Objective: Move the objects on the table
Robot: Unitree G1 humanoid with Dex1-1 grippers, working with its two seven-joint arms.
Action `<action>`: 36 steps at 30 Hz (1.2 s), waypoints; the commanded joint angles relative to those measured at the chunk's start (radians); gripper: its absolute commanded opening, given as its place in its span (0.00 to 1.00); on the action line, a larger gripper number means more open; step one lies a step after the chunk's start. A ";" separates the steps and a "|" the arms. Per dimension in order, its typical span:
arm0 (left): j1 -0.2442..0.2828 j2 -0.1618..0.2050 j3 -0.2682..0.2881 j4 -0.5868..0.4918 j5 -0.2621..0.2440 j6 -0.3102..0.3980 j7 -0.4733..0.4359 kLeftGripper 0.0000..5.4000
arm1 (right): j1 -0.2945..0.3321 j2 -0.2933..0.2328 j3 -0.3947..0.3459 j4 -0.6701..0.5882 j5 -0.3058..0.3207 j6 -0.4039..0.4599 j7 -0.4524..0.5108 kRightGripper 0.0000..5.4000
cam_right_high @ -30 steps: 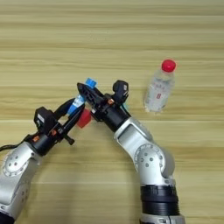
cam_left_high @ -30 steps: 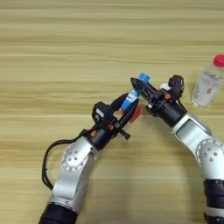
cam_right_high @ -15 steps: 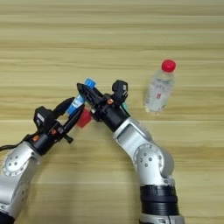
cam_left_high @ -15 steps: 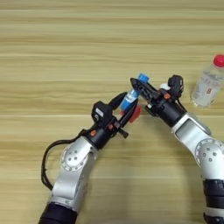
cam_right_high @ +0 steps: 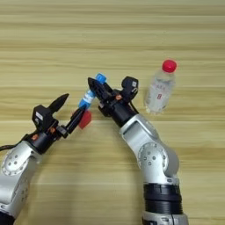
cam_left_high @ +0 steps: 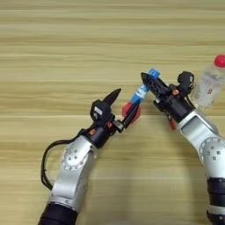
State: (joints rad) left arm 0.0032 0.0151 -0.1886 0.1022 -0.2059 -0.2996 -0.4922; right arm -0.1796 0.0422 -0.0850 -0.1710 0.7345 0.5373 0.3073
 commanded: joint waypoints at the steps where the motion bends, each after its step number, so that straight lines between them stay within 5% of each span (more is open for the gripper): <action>1: -0.027 -0.009 0.042 -0.027 -0.014 -0.006 0.038 0.74 | -0.026 -0.021 -0.016 -0.004 -0.031 -0.017 -0.026 0.26; 16: -0.171 0.057 0.260 0.068 0.013 -0.020 0.219 0.99 | -0.020 -0.085 0.025 0.005 -0.192 -0.010 -0.081 0.26; 30: -0.205 0.077 0.289 0.141 0.058 -0.017 0.283 1.00 | -0.015 -0.128 0.086 0.087 -0.304 0.158 -0.142 0.26; 36: -0.205 0.076 0.287 0.143 0.055 -0.019 0.281 1.00 | -0.040 -0.140 0.108 0.156 -0.363 0.166 -0.154 0.26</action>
State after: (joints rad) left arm -0.1854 0.0908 0.1023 0.2389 -0.1595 -0.3218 -0.2163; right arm -0.2295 -0.0816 0.0054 -0.0667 0.4179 0.6690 0.1777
